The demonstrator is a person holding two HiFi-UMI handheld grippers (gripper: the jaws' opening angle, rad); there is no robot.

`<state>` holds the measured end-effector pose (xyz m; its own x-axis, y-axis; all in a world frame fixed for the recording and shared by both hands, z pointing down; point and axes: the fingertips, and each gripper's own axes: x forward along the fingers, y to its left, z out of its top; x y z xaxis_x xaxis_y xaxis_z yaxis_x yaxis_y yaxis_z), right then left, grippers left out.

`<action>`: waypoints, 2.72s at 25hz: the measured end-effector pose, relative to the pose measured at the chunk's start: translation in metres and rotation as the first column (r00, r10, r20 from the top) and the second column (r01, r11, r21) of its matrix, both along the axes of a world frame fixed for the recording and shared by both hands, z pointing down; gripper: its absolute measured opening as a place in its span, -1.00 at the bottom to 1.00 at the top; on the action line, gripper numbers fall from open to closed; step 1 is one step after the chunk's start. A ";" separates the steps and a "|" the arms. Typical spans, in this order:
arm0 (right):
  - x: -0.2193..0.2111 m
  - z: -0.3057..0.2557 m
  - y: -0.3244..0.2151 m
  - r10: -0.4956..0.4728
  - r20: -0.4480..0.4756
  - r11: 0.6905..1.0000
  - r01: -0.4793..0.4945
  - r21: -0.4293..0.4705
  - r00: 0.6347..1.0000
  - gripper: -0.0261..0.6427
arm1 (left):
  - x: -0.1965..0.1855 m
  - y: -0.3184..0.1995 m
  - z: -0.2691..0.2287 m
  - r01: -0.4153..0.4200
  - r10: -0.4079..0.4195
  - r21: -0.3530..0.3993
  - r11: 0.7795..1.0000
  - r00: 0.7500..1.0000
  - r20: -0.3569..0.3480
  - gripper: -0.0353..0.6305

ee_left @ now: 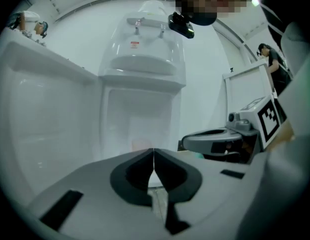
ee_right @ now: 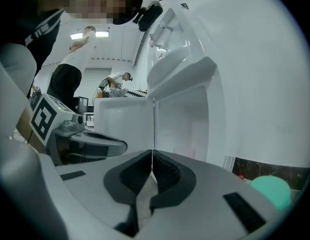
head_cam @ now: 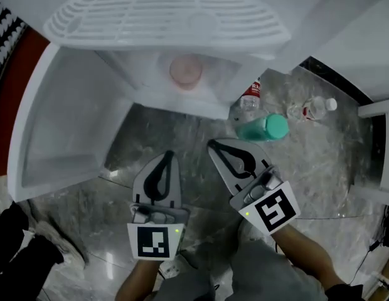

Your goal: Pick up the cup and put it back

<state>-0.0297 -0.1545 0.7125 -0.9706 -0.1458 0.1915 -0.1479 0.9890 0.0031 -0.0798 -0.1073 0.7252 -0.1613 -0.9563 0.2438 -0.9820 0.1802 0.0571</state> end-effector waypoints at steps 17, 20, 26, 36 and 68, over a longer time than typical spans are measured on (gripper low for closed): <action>-0.047 0.022 0.001 -0.025 0.069 0.997 0.030 -0.065 0.997 -0.17 | -0.027 0.013 0.009 0.046 -0.044 0.060 0.997 0.998 -0.034 -0.86; -0.056 0.029 -0.012 0.009 0.100 0.997 -0.001 -0.080 0.995 0.04 | -0.029 0.016 0.011 0.060 -0.058 0.055 0.997 0.997 -0.044 -0.86; -0.078 0.047 -0.057 0.154 0.069 0.986 -0.149 -0.071 0.986 0.20 | -0.031 0.019 0.017 0.058 -0.057 0.030 0.998 0.997 -0.053 -0.86; -0.123 0.077 -0.107 0.329 -0.013 0.944 -0.329 0.033 0.944 0.20 | -0.042 0.035 0.017 0.064 -0.063 0.020 0.998 0.997 -0.033 -0.86; -0.079 -0.012 -0.016 0.079 0.179 0.997 -0.078 -0.011 0.981 0.17 | -0.052 0.044 0.004 0.098 -0.095 0.064 0.993 0.994 -0.048 -0.86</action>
